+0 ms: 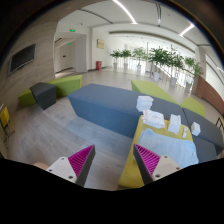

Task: Fold towel

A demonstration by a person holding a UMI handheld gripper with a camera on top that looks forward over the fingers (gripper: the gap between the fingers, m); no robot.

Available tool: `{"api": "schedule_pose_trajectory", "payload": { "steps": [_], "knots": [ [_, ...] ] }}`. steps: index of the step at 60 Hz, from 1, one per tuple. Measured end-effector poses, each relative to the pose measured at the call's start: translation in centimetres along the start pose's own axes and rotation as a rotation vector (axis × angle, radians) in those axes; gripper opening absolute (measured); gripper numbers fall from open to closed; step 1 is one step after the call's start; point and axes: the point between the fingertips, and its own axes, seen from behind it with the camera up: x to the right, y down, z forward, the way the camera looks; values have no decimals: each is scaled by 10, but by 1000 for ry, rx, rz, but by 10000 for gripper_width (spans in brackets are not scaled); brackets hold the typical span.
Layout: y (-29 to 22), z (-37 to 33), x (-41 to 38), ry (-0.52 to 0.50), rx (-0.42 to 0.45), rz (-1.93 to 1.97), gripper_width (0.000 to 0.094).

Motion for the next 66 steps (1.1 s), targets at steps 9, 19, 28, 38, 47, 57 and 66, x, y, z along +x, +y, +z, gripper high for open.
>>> {"api": "schedule_pose_trajectory", "payload": {
  "steps": [9,19,28,38,47,57,66],
  "knots": [
    [2,81,75,124,-16,-10,794],
    [20,150,140,239,-81,-6,761],
    [52,186,160,266,-146,-10,411],
    [59,189,162,283,-98,-106,70],
    [57,190,164,267,-75,-129,15],
    [37,169,167,182,-62,-9,8],
    [-9,117,222,211,53,38,8]
  ]
}}
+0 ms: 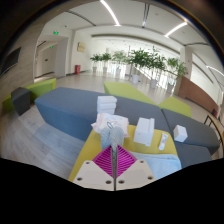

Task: Fold towel

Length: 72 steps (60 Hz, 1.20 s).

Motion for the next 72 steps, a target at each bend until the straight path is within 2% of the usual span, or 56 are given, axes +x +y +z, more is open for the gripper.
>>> {"api": "schedule_pose_trajectory", "payload": {
  "steps": [6,19,27,30,31,33,34,35,38,40,51,60,72],
  "knots": [
    [3,-19,80,92,16,12,7],
    [72,-18,207,276,-96,45,24],
    [114,-10,227,268,-154,87,64],
    [113,-16,233,282,-143,92,201],
    [112,-19,238,297,-140,91,296],
    [111,-26,245,322,-142,86,430],
    [110,-30,248,328,-144,84,599],
    [107,-32,250,338,-146,82,680],
    [100,-46,253,331,-136,81,800],
    [96,-56,250,314,-133,91,844],
    [71,-133,222,242,-91,135,849],
    [65,-197,165,148,-56,192,846],
    [73,-250,109,116,-4,209,844]
  ]
}}
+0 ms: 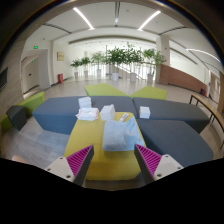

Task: Fold towel

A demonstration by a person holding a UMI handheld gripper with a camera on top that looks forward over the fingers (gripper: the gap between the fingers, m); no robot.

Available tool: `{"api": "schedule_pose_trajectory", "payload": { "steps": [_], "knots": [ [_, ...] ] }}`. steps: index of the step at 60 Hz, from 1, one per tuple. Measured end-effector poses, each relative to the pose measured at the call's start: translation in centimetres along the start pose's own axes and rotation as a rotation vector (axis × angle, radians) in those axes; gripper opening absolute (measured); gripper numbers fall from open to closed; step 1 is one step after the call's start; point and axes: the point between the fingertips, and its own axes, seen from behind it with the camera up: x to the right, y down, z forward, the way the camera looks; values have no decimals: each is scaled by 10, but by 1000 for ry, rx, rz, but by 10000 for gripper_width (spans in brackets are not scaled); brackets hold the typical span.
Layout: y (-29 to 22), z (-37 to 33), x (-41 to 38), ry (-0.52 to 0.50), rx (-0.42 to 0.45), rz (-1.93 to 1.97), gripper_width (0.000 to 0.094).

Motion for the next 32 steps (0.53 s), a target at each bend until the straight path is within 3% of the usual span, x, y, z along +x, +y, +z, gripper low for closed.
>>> {"api": "schedule_pose_trajectory", "payload": {
  "steps": [9,18,27,32],
  "knots": [
    [13,-13,-13,22,34,-84,843],
    [30,-16,-16,0,11,-96,839],
    [44,-11,-27,-68,-9,-70,832],
    [39,-11,-39,-121,24,-36,844]
  ]
}}
